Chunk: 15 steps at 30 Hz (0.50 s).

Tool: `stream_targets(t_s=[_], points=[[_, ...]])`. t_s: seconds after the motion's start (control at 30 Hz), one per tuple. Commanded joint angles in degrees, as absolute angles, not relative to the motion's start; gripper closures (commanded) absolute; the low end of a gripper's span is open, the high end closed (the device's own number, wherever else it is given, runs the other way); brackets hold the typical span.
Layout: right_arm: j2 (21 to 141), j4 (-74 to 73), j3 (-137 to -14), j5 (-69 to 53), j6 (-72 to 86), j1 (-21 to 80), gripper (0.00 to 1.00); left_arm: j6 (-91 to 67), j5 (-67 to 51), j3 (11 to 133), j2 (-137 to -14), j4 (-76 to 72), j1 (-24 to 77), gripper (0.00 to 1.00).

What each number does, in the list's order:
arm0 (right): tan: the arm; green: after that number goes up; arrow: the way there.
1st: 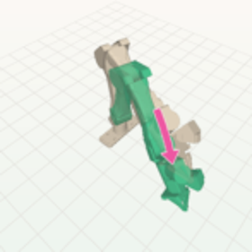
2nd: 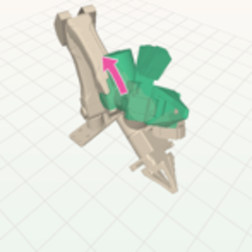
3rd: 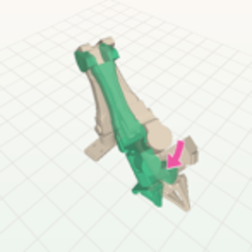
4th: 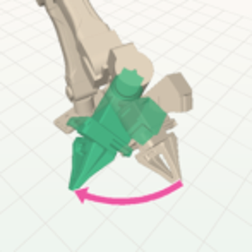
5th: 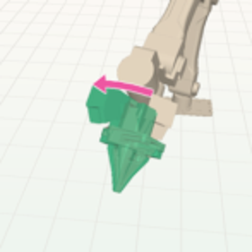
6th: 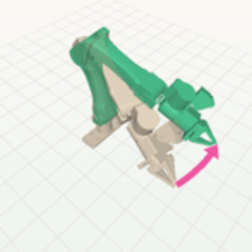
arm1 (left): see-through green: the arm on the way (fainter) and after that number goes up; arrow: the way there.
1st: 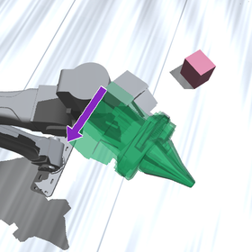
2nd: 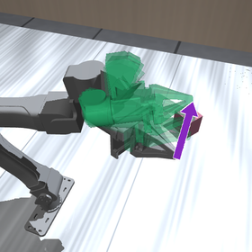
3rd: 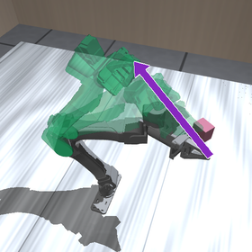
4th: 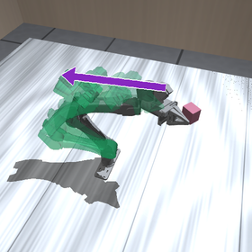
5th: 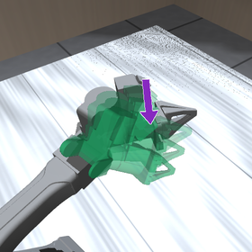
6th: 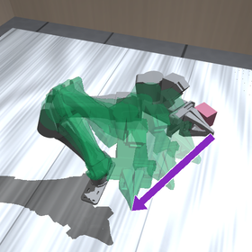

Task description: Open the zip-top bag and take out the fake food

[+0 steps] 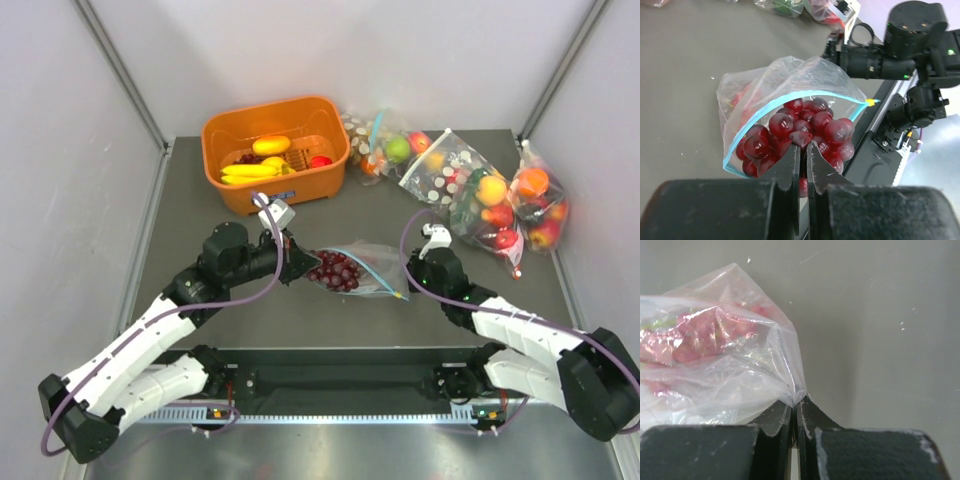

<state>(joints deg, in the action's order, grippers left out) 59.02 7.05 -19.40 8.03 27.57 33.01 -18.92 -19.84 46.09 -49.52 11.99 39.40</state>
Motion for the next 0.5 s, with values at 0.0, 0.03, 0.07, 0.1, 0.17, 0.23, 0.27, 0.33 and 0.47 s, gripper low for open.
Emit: stream_targets(t_s=[0.0, 0.03, 0.07, 0.1, 0.17, 0.23, 0.27, 0.33, 0.47], points=[[60.3, 8.6, -22.3, 9.3, 28.3, 31.8, 1.00, -18.1, -21.5, 49.5, -47.1, 10.5, 39.1, 1.00], [60.7, 8.8, -22.2, 9.1, 28.2, 31.6, 1.00, -18.2, -21.4, 49.8, -46.9, 10.5, 39.1, 1.00], [60.9, 8.9, -22.2, 9.0, 28.2, 31.6, 1.00, -18.4, -21.1, 49.9, -46.8, 10.3, 39.1, 1.00], [61.0, 9.3, -21.9, 8.6, 28.2, 31.7, 1.00, -18.4, -20.9, 50.1, -46.8, 10.1, 39.1, 1.00], [61.1, 9.6, -21.7, 8.3, 28.2, 31.6, 1.00, -18.6, -20.1, 51.0, -46.9, 9.1, 39.1, 1.00], [61.0, 9.8, -21.4, 7.7, 28.3, 31.6, 1.00, -18.8, -20.0, 52.2, -47.9, 8.0, 39.1, 1.00], [61.0, 9.8, -21.4, 7.5, 28.3, 31.6, 1.00, -18.9, -19.9, 52.7, -48.3, 7.2, 39.1, 1.00], [60.5, 9.6, -21.2, 7.0, 28.2, 31.6, 1.00, -18.8, -20.1, 54.5, -50.1, 6.5, 39.1, 1.00], [59.0, 9.0, -20.9, 7.0, 27.8, 31.6, 1.00, -18.8, -21.4, 57.6, -53.3, 5.7, 39.1, 1.00]])
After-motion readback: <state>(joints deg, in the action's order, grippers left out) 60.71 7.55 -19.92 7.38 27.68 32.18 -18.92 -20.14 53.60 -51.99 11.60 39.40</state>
